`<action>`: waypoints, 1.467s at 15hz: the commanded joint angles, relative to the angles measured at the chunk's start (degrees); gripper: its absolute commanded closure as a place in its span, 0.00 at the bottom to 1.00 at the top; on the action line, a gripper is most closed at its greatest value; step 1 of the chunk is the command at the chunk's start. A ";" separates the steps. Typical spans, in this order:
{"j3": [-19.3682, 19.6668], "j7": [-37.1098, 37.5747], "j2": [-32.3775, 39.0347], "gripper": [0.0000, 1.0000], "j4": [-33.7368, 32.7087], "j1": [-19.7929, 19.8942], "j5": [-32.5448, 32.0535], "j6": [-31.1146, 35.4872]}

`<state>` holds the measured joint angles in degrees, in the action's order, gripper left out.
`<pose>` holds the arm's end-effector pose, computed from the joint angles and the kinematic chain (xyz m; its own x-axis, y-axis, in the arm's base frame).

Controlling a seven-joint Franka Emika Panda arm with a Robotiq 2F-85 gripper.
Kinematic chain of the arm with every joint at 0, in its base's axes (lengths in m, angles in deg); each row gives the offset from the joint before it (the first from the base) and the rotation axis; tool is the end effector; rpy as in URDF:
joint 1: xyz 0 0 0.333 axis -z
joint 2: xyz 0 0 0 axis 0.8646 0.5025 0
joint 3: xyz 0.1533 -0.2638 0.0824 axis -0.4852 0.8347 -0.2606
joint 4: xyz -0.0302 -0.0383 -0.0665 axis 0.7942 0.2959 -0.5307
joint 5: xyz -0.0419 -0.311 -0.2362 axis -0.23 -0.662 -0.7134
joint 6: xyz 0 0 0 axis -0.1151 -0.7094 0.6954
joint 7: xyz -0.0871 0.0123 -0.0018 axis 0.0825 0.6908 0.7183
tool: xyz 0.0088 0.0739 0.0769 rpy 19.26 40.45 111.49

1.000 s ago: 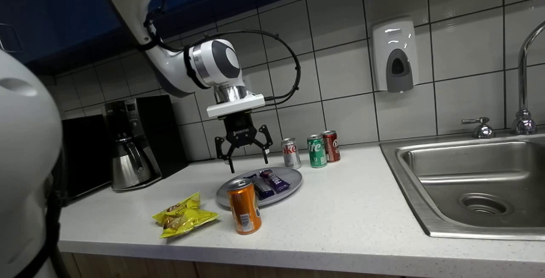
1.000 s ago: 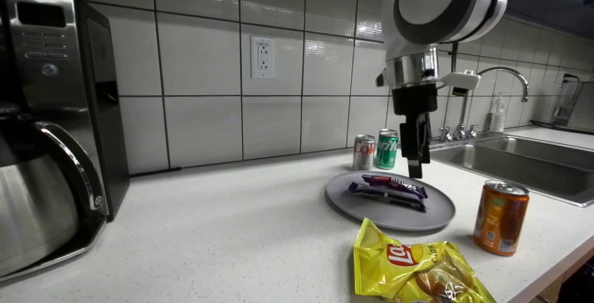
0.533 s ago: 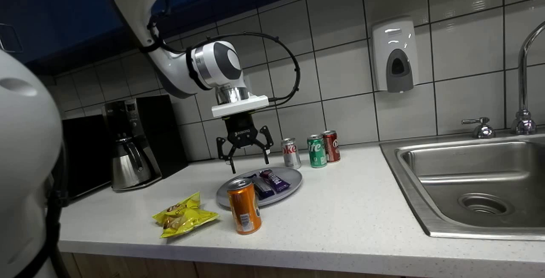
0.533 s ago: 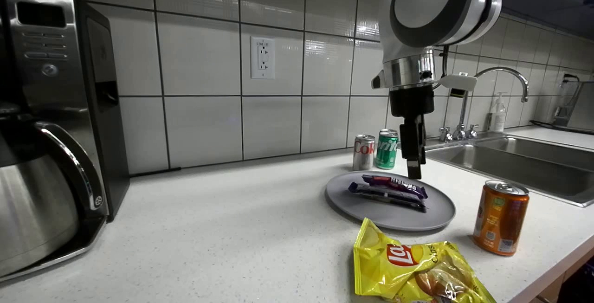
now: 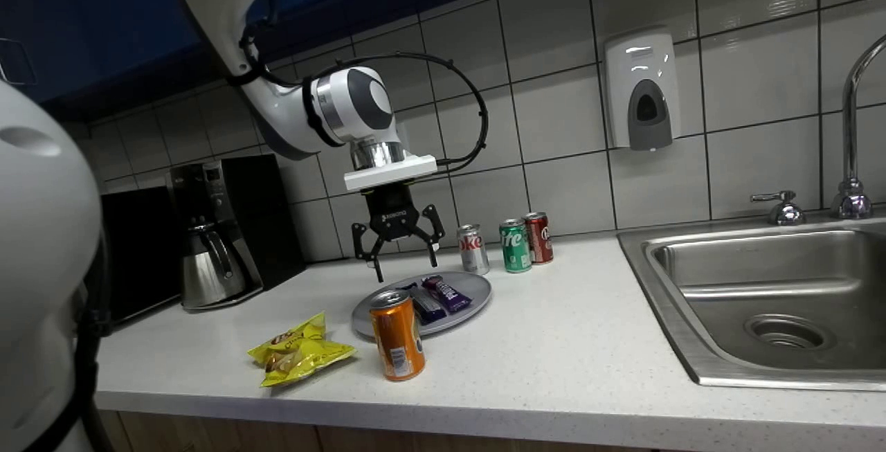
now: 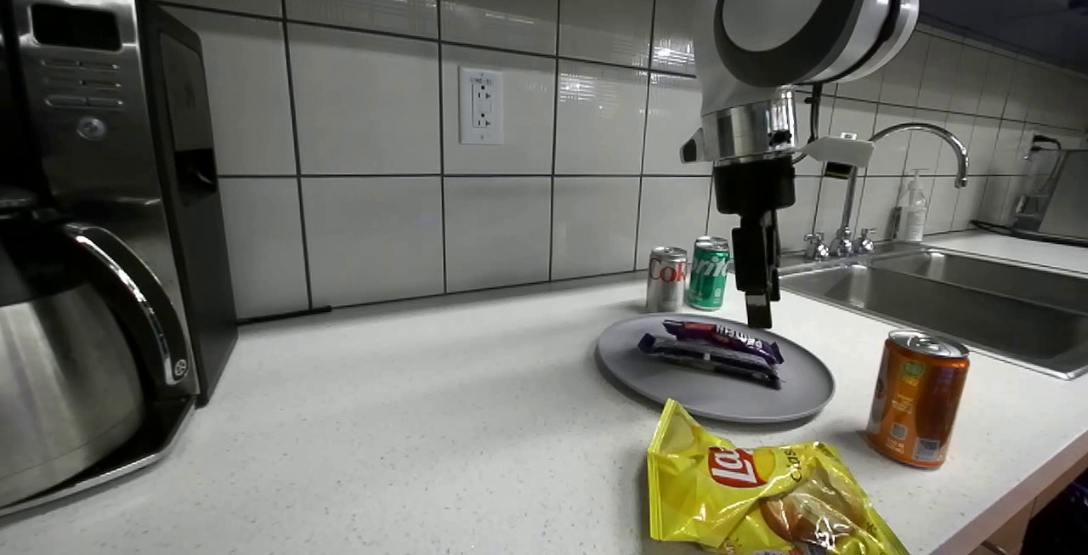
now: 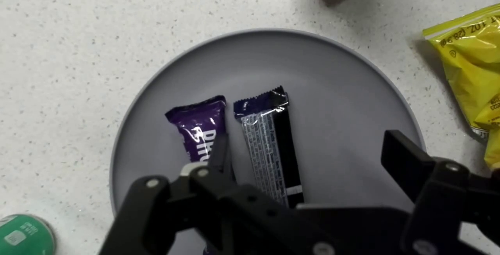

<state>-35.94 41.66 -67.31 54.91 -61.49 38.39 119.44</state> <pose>0.5109 0.0330 0.2868 0.7914 0.5772 -0.2013 0.5925 -0.8053 0.0208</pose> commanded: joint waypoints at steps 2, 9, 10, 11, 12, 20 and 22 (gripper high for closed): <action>-0.46 -1.25 1.15 0.00 -0.13 0.20 -0.09 1.45; -0.64 -0.91 4.26 0.00 -0.22 -0.14 -4.21 7.52; -0.62 -0.58 4.79 0.00 -0.33 -0.17 -4.95 8.46; -0.65 -0.76 5.25 0.00 -0.40 -0.10 -5.35 9.53; -0.69 -0.90 5.73 0.00 -0.44 -0.04 -5.73 10.55; -2.30 -1.08 7.09 0.00 -0.37 -1.05 -5.60 14.05; -2.44 -1.40 7.95 0.00 -0.57 -1.26 -5.50 14.35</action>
<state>-37.87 40.98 -60.64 54.91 -62.87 33.81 132.79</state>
